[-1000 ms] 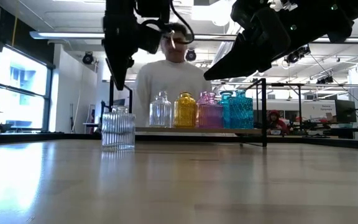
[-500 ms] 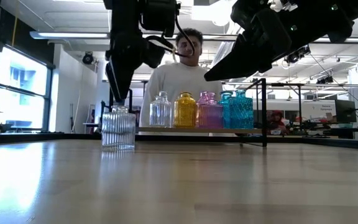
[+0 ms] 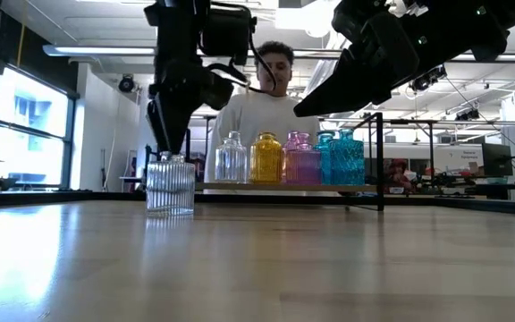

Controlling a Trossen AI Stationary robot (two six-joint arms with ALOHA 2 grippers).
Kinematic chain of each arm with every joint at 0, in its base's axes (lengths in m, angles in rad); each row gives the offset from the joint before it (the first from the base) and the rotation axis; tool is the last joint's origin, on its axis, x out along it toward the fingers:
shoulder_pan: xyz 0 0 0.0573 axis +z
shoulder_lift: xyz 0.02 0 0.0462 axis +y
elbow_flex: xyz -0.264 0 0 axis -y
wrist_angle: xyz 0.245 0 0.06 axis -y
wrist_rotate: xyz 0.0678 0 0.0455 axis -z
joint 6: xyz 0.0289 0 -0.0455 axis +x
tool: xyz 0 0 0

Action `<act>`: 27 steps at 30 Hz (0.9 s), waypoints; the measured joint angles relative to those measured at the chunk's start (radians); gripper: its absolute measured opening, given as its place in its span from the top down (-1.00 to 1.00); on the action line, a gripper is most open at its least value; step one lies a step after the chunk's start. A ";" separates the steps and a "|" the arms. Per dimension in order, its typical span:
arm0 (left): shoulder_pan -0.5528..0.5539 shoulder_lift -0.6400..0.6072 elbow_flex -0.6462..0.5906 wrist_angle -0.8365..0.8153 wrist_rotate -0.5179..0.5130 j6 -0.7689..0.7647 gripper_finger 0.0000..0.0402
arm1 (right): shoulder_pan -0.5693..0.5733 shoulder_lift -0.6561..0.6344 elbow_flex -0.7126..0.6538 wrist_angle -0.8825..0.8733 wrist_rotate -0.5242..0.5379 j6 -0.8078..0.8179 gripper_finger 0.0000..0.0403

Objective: Sort vases onto shelf
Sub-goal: Put the transparent vase on the shelf aligned with the other transparent vases

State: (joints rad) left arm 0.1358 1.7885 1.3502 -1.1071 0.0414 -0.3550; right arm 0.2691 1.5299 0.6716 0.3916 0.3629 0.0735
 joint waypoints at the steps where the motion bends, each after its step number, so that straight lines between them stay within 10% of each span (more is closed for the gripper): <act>1: 0.001 0.000 0.000 0.012 -0.001 0.000 -0.24 | 0.000 0.000 0.000 0.000 0.000 0.000 0.98; 27: -0.013 0.000 0.000 0.027 -0.021 0.053 0.17 | 0.000 0.000 0.000 0.000 0.000 0.001 0.98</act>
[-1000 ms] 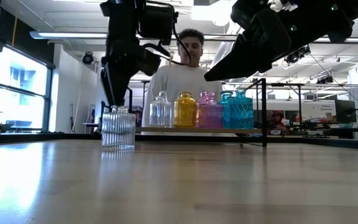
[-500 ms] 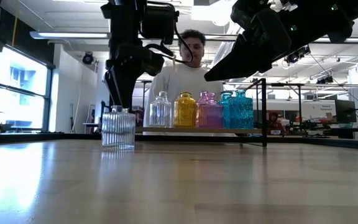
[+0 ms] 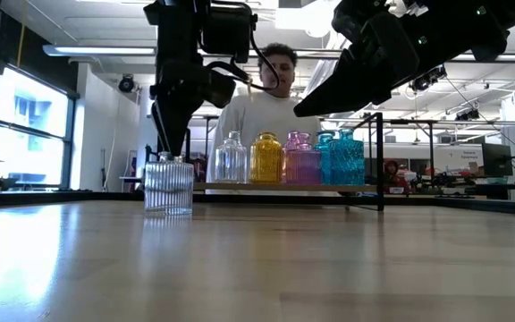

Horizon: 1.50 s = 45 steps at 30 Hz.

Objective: Sort vases onto shelf
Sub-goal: Put the transparent vase on the shelf aligned with the other transparent vases

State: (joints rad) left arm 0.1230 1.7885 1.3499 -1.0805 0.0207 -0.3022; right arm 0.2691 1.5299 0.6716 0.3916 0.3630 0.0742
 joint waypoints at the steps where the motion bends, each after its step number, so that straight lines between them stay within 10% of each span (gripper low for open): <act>1: 0.000 0.000 0.000 0.000 -0.003 0.010 0.21 | 0.000 0.000 0.000 0.000 0.000 0.000 0.98; 34: -0.036 -0.003 0.084 -0.080 -0.077 0.454 0.80 | 0.000 0.000 0.000 -0.006 0.000 0.001 0.98; 45: -0.207 -0.003 -0.031 -0.052 -0.329 0.227 0.30 | 0.000 0.000 0.000 -0.008 0.000 0.001 0.98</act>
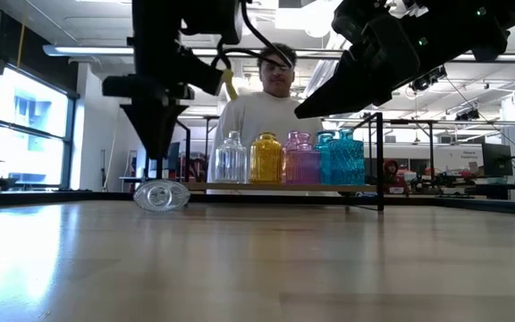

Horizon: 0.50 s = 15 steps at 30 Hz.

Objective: Sort vases onto shelf
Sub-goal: Put the transparent vase on the shelf aligned with the other transparent vases

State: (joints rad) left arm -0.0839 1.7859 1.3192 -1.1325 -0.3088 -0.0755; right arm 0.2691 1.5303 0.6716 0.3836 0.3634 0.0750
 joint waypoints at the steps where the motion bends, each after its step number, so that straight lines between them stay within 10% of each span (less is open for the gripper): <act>1: -0.007 0.000 -0.010 0.015 -0.009 -0.024 0.23 | 0.000 0.000 0.000 0.000 0.000 0.000 0.98; 15: -0.053 0.000 -0.133 0.200 -0.142 -0.141 -0.17 | 0.000 0.000 0.000 0.000 0.000 0.004 0.98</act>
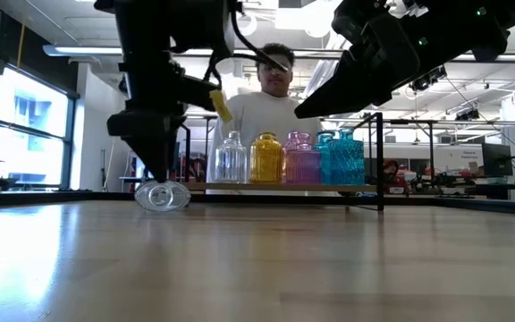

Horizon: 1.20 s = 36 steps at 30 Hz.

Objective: Sort vases onto shelf
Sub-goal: Put the transparent vase on the shelf aligned with the other transparent vases

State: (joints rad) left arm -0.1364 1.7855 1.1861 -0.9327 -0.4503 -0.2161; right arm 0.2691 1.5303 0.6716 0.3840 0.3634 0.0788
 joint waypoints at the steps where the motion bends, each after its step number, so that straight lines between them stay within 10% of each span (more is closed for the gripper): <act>1: -0.003 0.000 -0.012 0.013 0.000 0.000 -0.17 | 0.000 0.000 0.000 0.000 0.000 0.000 0.98; 21: 0.001 0.000 -0.122 0.131 -0.112 0.016 -0.13 | 0.000 0.000 0.000 0.000 0.000 0.000 0.98; 36: 0.005 -0.004 -0.119 0.154 -0.092 0.018 0.80 | 0.000 0.000 0.000 0.001 0.001 0.000 0.98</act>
State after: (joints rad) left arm -0.1312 1.7820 1.0674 -0.7782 -0.5421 -0.1982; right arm 0.2690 1.5303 0.6716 0.3845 0.3641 0.0788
